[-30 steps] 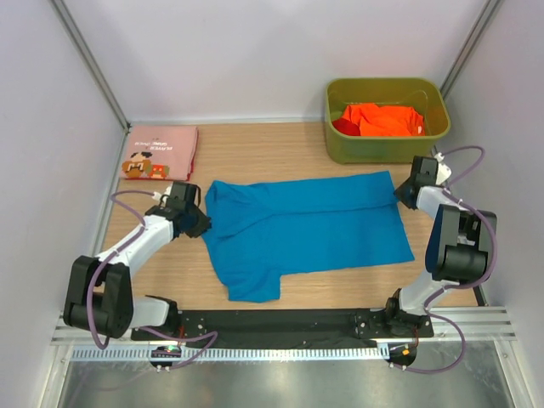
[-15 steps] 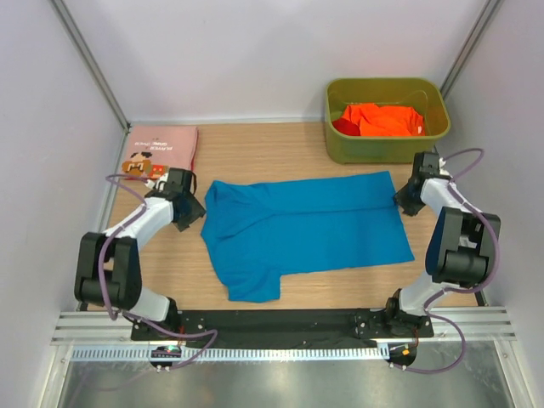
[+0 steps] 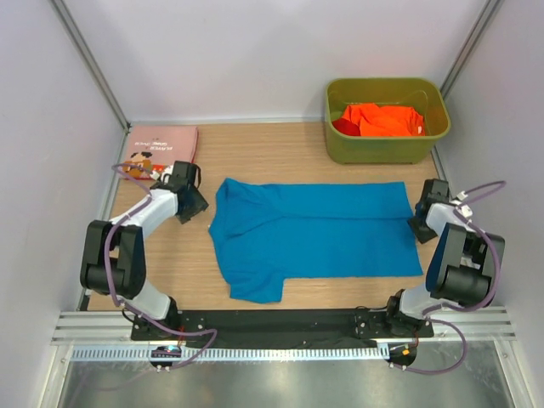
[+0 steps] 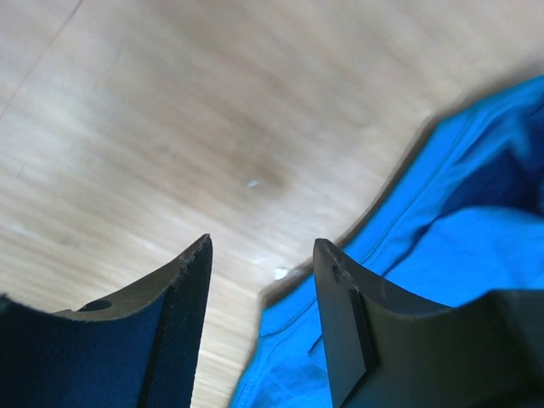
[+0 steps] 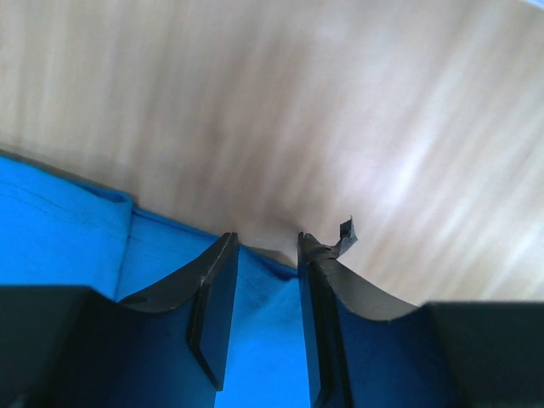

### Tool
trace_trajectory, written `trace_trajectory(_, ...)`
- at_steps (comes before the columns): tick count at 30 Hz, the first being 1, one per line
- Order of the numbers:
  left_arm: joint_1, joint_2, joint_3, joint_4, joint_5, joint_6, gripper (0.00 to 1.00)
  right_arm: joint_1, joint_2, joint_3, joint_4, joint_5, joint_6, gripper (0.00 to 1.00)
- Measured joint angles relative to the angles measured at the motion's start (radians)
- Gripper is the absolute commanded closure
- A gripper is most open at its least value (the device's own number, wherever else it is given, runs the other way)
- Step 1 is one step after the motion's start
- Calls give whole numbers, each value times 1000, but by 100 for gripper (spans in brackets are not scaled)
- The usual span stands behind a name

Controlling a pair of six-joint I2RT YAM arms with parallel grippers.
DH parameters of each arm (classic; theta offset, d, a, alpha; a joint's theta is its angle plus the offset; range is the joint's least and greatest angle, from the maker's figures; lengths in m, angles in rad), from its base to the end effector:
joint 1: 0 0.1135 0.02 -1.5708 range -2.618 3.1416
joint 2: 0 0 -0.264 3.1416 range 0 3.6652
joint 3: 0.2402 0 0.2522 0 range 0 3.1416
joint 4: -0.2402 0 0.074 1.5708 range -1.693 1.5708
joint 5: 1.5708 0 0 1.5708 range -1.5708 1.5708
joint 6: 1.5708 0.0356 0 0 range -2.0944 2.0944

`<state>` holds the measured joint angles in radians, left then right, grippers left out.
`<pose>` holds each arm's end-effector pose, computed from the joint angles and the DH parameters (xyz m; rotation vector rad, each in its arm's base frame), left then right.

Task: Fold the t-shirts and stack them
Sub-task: Fold the tshirt

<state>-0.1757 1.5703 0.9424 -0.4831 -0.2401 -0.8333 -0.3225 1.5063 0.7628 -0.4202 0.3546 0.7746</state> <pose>0.2984 -0.0444 0.1849 -0.9181 2.4614 -0.0198 0.2488 -0.0962 0.1567 1.4647 2.2088 -0.3400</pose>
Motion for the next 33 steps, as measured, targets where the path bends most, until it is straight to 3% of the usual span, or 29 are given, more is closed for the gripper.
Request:
trace_trajectory(7,8,10,98,115,134,90,46,-52,-100,-59,-61,8,10,60)
trace_trajectory(15,7,213,289,206,407,150,47,7,-244,-4,-82,-154,-80,52)
trace_trajectory(18,8,247,317,199,444,147,51,175,-279,33,-62,-179,-113,51)
trace_trajectory(22,5,249,314,179,483,130,53,553,-260,108,31,-211,-135,51)
trace_trajectory(26,-20,199,227,173,487,130,53,806,-180,148,130,-220,-140,51)
trace_trajectory(33,-126,105,80,130,454,137,52,1027,50,166,275,-230,-144,54)
